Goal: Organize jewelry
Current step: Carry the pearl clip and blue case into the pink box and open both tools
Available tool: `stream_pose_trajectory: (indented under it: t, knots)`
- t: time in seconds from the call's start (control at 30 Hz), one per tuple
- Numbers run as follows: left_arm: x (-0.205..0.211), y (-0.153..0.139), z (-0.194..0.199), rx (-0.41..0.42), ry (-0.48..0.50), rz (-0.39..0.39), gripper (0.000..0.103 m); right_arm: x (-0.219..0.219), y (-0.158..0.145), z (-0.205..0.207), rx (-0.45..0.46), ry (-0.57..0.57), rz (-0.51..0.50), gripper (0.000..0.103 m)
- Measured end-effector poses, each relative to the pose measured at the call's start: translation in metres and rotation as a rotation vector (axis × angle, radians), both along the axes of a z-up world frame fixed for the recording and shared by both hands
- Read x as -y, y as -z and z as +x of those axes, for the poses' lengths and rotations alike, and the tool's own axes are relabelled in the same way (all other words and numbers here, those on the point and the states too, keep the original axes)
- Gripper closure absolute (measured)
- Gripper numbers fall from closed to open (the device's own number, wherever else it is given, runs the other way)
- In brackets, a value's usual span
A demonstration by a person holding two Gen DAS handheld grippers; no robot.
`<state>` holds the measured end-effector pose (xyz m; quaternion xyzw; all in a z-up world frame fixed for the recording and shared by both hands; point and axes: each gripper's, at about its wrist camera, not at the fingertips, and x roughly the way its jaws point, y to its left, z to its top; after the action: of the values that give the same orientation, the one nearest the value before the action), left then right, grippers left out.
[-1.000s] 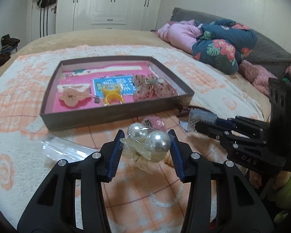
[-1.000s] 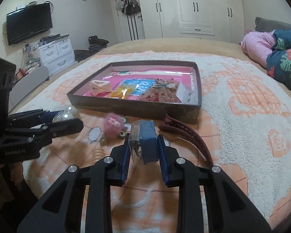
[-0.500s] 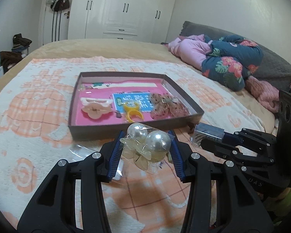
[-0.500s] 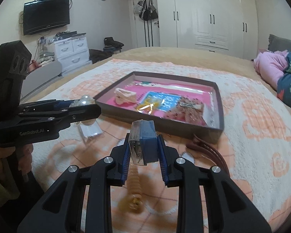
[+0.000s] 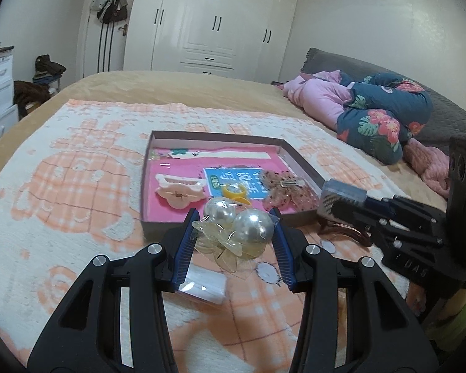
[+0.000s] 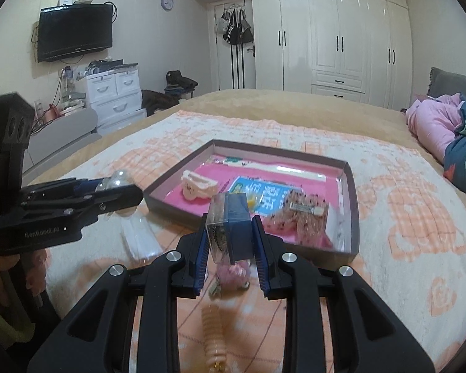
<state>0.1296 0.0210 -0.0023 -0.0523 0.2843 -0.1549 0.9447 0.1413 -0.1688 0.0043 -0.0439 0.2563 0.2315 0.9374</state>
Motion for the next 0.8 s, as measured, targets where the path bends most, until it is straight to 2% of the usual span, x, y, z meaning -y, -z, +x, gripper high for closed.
stream_pose_trajectory:
  t: [0.5, 0.8]
  knots:
    - [-0.010, -0.010, 0.050, -0.004, -0.042, 0.026, 0.066, 0.001, -0.016, 0.047, 0.047, 0.055, 0.030, 0.078]
    - [-0.011, -0.014, 0.084, 0.006, -0.046, 0.046, 0.066, 0.005, -0.021, 0.074, 0.066, 0.089, 0.008, 0.078]
